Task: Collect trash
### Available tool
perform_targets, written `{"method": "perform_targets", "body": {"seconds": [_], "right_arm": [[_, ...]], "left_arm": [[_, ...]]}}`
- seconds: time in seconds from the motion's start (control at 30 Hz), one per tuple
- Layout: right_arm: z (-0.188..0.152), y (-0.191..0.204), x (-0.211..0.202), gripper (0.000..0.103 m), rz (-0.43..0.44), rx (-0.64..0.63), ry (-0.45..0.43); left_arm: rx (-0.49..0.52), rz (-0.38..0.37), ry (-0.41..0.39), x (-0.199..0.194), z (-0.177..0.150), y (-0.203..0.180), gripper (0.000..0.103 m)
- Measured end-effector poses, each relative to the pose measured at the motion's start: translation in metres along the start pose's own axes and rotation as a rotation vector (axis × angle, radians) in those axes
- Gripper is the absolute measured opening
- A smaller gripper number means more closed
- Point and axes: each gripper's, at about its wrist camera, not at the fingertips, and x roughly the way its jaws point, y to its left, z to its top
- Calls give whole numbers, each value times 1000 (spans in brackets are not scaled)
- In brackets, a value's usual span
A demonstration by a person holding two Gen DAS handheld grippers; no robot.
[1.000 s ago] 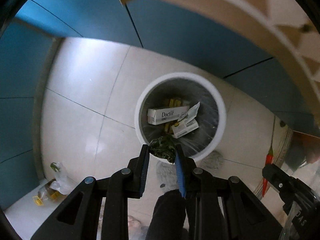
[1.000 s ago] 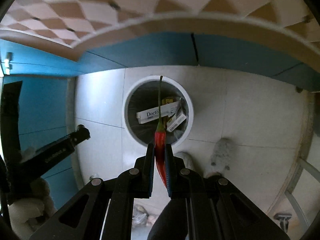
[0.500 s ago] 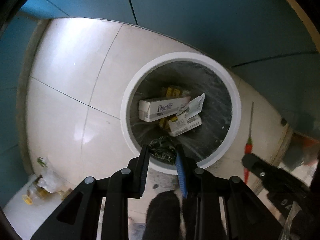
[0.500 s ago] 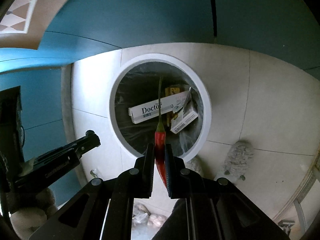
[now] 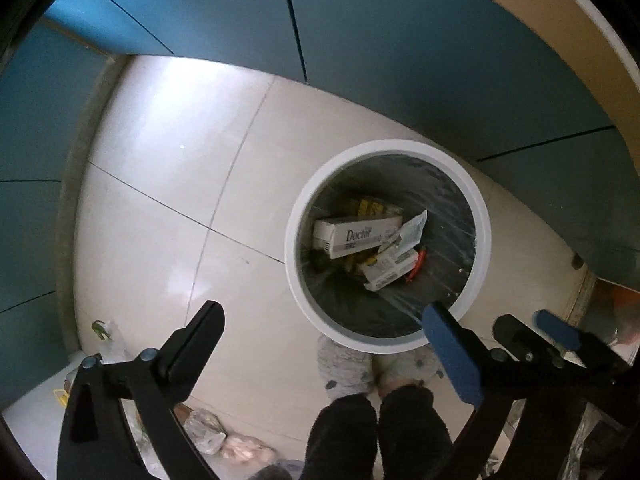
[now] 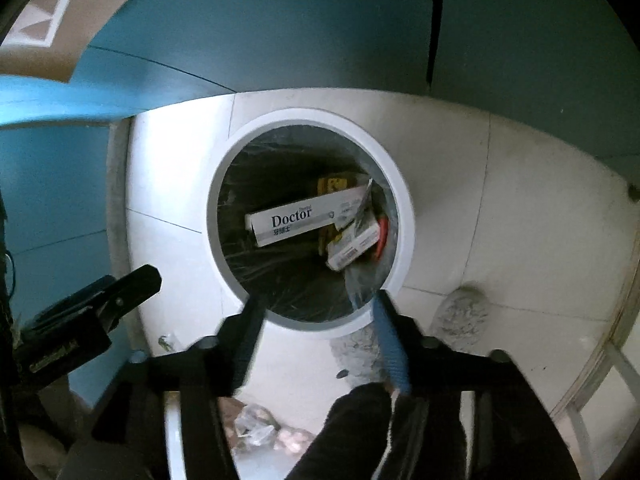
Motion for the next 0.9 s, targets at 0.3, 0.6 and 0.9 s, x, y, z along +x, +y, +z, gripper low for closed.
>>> {"method": "perform_targets", "body": {"seconds": [0.3, 0.6, 0.9], "right_arm": [[-13, 21, -44, 103, -172, -80, -112], [-37, 45, -109, 103, -197, -114, -154], [-79, 79, -220, 103, -189, -141, -200]], "left_arm": [[6, 45, -71, -39, -19, 14, 102], [-6, 31, -89, -110, -50, 20, 102], [18, 25, -153, -231, -85, 23, 102]]}}
